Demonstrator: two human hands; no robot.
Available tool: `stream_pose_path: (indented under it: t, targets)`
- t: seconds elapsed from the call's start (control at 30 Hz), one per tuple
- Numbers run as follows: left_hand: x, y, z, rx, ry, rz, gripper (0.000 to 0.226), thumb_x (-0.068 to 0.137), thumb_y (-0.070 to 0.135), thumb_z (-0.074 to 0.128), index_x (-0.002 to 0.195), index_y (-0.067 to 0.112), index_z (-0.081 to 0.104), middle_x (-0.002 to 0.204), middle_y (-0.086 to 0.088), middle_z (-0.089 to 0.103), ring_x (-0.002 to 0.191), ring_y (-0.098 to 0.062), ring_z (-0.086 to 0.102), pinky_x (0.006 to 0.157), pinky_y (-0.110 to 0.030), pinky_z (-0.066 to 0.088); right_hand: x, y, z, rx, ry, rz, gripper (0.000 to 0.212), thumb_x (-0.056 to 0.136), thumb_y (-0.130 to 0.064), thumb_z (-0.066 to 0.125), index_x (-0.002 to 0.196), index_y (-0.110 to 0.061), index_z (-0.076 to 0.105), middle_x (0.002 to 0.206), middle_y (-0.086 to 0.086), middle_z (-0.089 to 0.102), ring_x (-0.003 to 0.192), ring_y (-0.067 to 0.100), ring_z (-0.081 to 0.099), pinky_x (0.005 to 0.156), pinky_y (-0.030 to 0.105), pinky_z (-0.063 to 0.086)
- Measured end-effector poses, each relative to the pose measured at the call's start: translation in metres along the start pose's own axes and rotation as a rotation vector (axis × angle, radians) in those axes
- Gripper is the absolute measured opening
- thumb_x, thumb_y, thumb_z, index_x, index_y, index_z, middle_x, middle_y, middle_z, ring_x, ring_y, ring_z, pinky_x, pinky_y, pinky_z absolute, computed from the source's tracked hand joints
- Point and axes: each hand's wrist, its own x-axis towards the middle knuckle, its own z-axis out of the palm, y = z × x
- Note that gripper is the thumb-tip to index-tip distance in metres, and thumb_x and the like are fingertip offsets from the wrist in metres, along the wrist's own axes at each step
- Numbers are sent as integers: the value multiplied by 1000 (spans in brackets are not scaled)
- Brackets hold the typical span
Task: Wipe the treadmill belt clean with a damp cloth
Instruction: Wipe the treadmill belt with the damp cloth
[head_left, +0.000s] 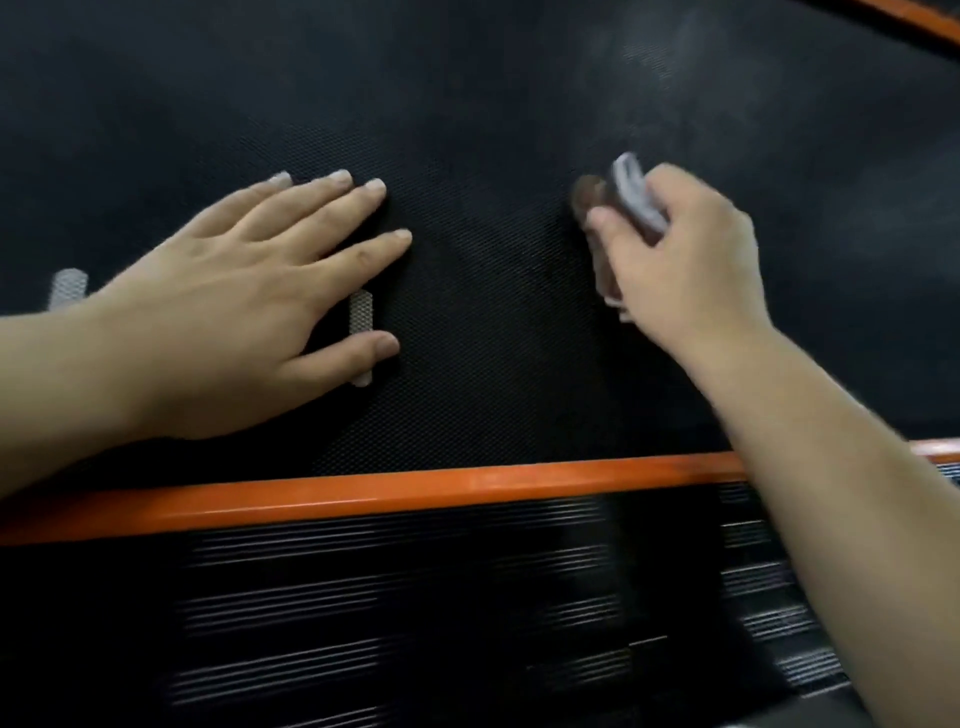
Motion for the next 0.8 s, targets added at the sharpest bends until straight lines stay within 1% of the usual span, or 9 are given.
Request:
stream_pose_path:
  t: [0.1,0.17,0.23,0.3,0.43,0.5,0.63,0.7,0.8]
  targets:
    - [-4,-1,2,1,34,-40,81,96,74,17,160,25,25,169,-3,15,156,-17,6,126,-35,-2,-16,-40,20,-12,-9,-113,22,89,-44,65,86,-26,53,86,-3,48,80,25,54,67,28,31]
    - [-7,-3,5,4,52,-32,81,97,72,18,160,22,26,169,-3,16,156,-17,6,126,-34,-2,-39,-63,19,124,-192,-292,20,87,-41,68,88,-24,57,87,-5,48,77,14,49,66,24,33]
    - [-13,-5,4,5,46,-33,79,98,69,19,160,20,25,169,-3,15,156,-17,4,126,-34,-3,-41,-50,5,130,-289,-352,18,86,-39,69,91,-25,61,89,-5,50,80,13,50,71,25,37]
    - [-17,-3,2,1,29,-42,78,99,66,18,160,19,24,169,-3,14,156,-18,4,126,-37,-2,-33,-14,-12,8,-226,-238,20,87,-40,68,86,-28,51,87,-3,50,82,19,51,70,29,34]
    - [-18,6,-2,5,7,-75,77,100,62,18,160,16,26,168,-7,15,156,-23,7,127,-46,5,-61,5,-26,-179,-82,275,23,92,-43,62,90,-26,45,91,10,51,91,40,57,69,33,28]
    - [-19,8,-6,12,-15,-82,76,100,62,18,160,15,25,169,-7,15,157,-22,6,126,-47,6,-82,-42,-13,-139,-133,219,24,93,-45,61,94,-24,52,89,3,44,89,36,56,67,32,26]
    - [-18,5,-13,-4,-42,-75,77,99,63,20,161,18,23,169,-4,12,157,-19,2,127,-46,5,-97,-85,-3,1,-266,-162,21,90,-45,63,93,-25,56,89,-5,43,77,22,53,61,33,42]
    - [-18,5,-12,-10,-37,-73,76,98,62,24,161,19,24,169,-3,12,157,-18,1,127,-47,7,-88,-46,-11,-64,-213,-143,20,89,-44,63,92,-26,54,89,-4,43,78,26,56,61,33,41]
    - [-20,6,-8,-18,-11,-86,74,98,59,29,160,19,28,169,-1,14,157,-16,3,127,-47,9,-91,-3,-28,-39,-104,91,20,88,-43,60,86,-27,49,85,-4,43,77,30,55,63,32,32]
